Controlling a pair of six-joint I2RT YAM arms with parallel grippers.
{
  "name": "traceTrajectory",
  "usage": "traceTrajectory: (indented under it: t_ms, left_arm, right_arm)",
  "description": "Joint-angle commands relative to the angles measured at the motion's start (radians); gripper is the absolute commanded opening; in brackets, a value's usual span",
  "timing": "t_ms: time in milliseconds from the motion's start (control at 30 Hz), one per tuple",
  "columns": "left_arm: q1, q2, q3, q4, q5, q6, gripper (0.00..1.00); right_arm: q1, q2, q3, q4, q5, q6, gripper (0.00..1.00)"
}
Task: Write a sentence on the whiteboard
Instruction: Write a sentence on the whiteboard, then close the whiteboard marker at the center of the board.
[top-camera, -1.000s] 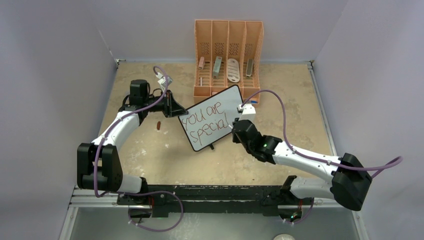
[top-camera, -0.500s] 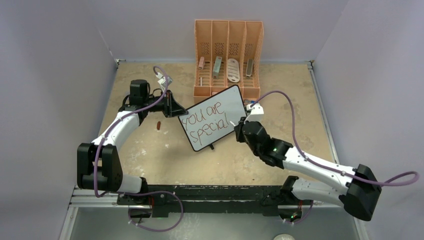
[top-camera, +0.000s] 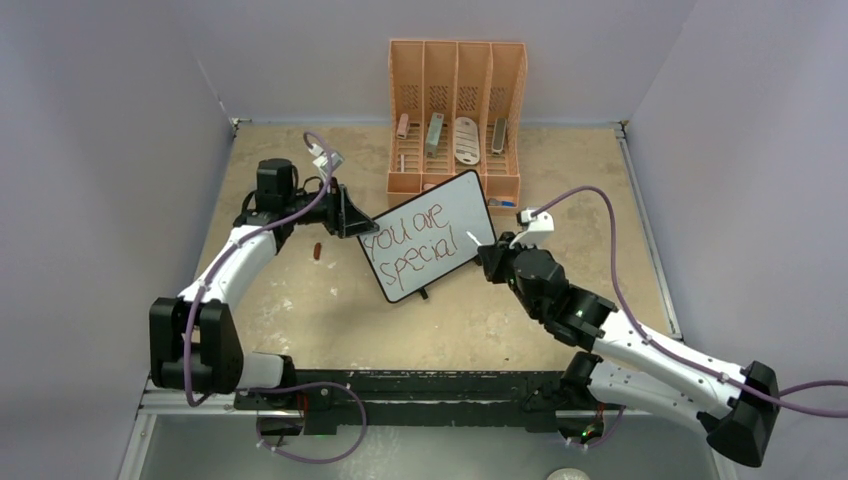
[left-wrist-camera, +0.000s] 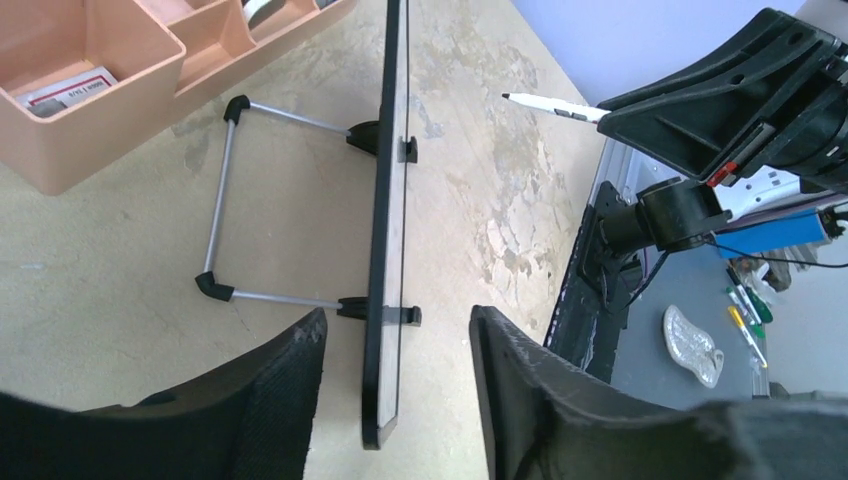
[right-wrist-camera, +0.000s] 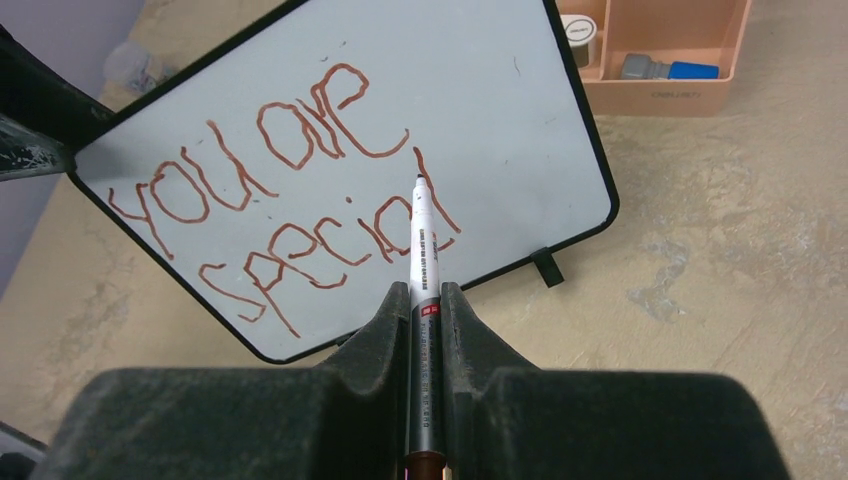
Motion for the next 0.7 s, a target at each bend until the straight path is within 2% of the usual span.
traceTrajectory:
  t_ms: [0, 133, 333, 567, 667]
  left_arm:
    - [-0.004, -0.094, 0.012, 0.036, -0.024, -0.036, 0.55]
    - [-0.003, -0.152, 0.039, -0.019, -0.155, -0.080, 0.62]
    - [0.000, -0.231, 0.104, -0.188, -0.503, -0.139, 0.72]
    - [0.029, -0.257, 0.104, -0.377, -0.779, -0.183, 0.78]
    - [0.047, -0.237, 0.093, -0.422, -0.880, -0.196, 0.77]
  right_arm:
    - [-0.003, -0.068, 0.010, -0.024, 0.033, 0.002, 0.00]
    - [-0.003, -0.103, 0.039, -0.056, 0.047, -0.014, 0.00]
    - [-0.003, -0.138, 0.057, -0.051, 0.060, -0.049, 0.00]
    - [-0.003, -0.196, 0.051, -0.015, 0.076, -0.103, 0.00]
    - [-0.004, -0.225, 0.046, -0.007, 0.073, -0.107, 0.00]
